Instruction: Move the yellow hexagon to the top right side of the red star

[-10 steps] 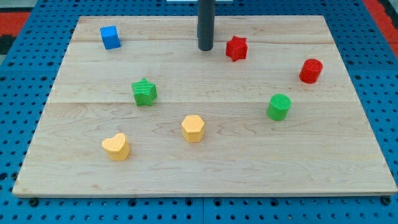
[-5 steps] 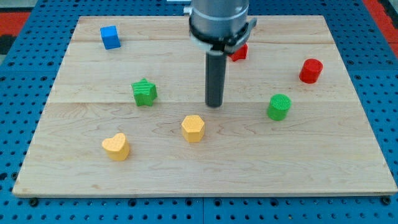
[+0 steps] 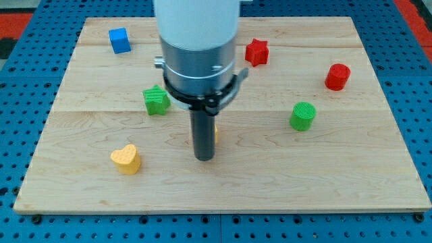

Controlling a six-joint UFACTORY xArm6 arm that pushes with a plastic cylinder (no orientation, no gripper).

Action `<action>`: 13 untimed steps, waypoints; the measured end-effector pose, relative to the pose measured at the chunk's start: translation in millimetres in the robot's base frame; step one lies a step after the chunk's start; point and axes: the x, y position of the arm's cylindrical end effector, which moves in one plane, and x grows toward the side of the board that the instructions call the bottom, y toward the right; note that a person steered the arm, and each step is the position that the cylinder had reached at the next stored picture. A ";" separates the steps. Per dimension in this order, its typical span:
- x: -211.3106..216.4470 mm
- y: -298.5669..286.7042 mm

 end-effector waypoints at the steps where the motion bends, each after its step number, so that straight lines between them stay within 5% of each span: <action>1: -21.8 -5.7; 3: -76.9 26.2; 7: -127.0 -28.2; 9: -141.6 49.7; 11: -163.1 24.0; 13: -179.2 123.6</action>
